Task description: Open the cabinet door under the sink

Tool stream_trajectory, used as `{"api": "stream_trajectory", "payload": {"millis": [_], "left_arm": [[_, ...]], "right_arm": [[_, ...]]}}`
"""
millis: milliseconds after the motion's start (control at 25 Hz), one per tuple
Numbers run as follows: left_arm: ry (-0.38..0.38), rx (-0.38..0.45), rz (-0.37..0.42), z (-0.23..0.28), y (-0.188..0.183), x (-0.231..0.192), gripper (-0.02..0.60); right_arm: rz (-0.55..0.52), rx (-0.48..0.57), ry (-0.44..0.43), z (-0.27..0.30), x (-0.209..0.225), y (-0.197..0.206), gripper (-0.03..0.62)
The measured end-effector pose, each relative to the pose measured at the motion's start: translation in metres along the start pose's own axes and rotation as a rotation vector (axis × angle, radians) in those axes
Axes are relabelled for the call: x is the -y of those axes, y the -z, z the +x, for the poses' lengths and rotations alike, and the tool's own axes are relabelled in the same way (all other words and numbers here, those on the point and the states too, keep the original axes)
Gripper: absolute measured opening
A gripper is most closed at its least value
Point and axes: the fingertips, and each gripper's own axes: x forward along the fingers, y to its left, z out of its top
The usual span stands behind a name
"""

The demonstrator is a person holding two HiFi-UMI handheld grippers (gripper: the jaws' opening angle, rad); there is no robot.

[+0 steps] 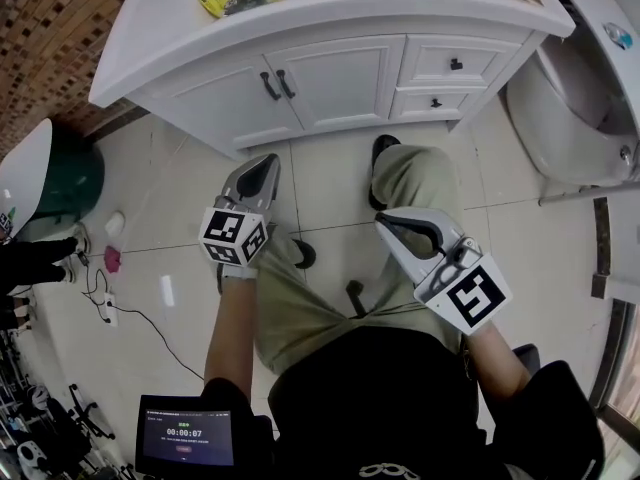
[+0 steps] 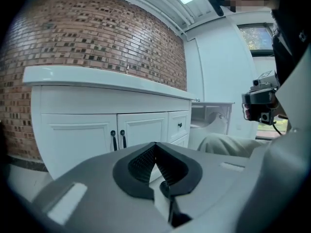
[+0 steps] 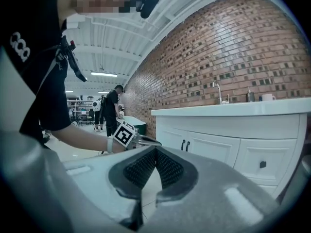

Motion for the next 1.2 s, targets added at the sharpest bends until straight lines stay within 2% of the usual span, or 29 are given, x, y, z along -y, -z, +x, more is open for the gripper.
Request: {"api": "stream_trajectory", "payload": {"millis": [120, 280, 440, 640, 680, 760, 880, 1080, 1200], "left_arm": [[-0.071, -0.015, -0.004, 0.015, 0.009, -0.029, 0.017], [-0.157, -0.012, -0.052, 0.035, 0.012, -0.064, 0.017], [-0.155, 0.022, -0.027, 0.057, -0.001, -0.074, 0.017], [-0.192, -0.012, 0.007, 0.079, 0.01, -0.098, 0.017], [-0.205, -0.016, 0.007, 0.082, 0.013, -0.104, 0.018], [-0.214, -0.017, 0.007, 0.089, 0.017, -0.108, 0.06], [-0.204, -0.005, 0.013, 0.1, 0.021, -0.107, 0.061], [-0.253, 0.03, -0.082, 0.114, 0.029, -0.124, 0.064], [-0.288, 0.019, -0.084, 0.12, 0.032, -0.132, 0.072]], "right_arm": [[0.003, -0.024, 0.022, -0.012, 0.011, 0.007, -0.009], [-0.031, -0.065, 0.05, -0.03, 0.027, 0.018, -0.009], [-0.053, -0.11, 0.075, -0.046, 0.044, 0.028, -0.009], [-0.125, -0.13, 0.063, -0.052, 0.055, 0.022, -0.009], [-0.147, -0.154, 0.056, -0.054, 0.055, 0.024, -0.009], [-0.184, -0.237, 0.044, -0.061, 0.055, 0.034, -0.009], [-0.192, -0.308, 0.04, -0.068, 0.055, 0.047, -0.009], [-0.194, -0.359, 0.031, -0.072, 0.054, 0.061, -0.009], [-0.183, -0.368, 0.039, -0.074, 0.056, 0.065, -0.009]]}}
